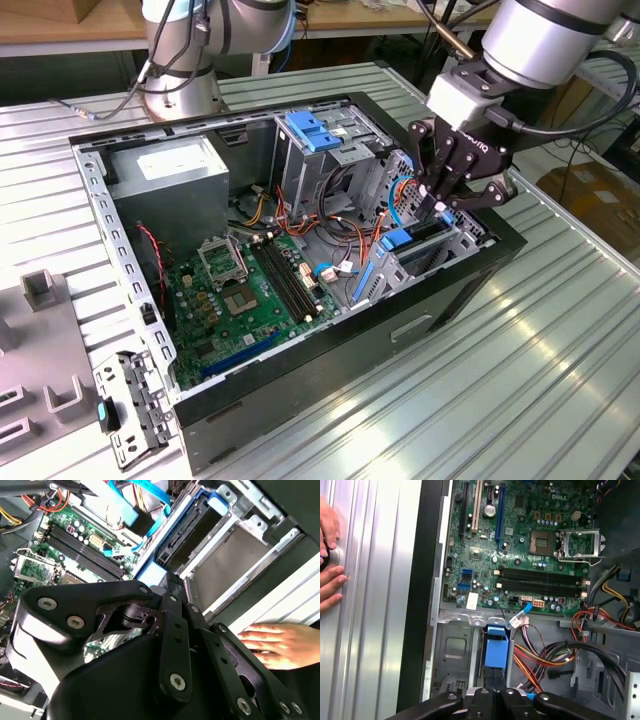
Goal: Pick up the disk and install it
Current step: 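Insert the first disk wire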
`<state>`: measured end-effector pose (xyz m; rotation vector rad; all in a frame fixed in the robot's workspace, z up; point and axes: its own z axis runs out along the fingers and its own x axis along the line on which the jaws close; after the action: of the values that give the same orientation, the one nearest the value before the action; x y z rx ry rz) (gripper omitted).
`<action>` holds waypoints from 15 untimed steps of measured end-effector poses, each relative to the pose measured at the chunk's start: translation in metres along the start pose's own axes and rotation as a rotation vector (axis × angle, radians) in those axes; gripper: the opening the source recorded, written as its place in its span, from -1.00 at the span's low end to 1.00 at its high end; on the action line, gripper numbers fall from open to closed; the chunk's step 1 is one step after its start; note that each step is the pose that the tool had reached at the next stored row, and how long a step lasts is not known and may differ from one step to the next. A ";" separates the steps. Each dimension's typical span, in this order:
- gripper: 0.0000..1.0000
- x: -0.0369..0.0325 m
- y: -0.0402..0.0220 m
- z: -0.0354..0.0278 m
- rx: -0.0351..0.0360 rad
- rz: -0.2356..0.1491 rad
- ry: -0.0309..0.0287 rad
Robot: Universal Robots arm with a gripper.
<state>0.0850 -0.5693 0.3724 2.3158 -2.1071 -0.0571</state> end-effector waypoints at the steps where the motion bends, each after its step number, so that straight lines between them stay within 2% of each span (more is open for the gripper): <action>1: -0.79 -0.0003 -0.0032 -0.0001 -0.0001 -0.002 0.0001; 5: -0.79 -0.0026 -0.0097 -0.0003 -0.0003 -0.012 0.0004; 6: -0.79 -0.0036 -0.0133 -0.0003 -0.0003 -0.017 0.0005; 7: -0.79 -0.0037 -0.0147 -0.0011 -0.0009 -0.038 0.0015; 11: -0.79 -0.0041 -0.0145 -0.0129 -0.0022 -0.043 0.0014; 13: -0.79 -0.0046 -0.0144 -0.0226 -0.0045 -0.043 0.0009; 15: -0.79 -0.0050 -0.0147 -0.0285 -0.0069 -0.043 0.0010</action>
<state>0.1001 -0.5634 0.4005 2.3568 -2.0534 -0.0635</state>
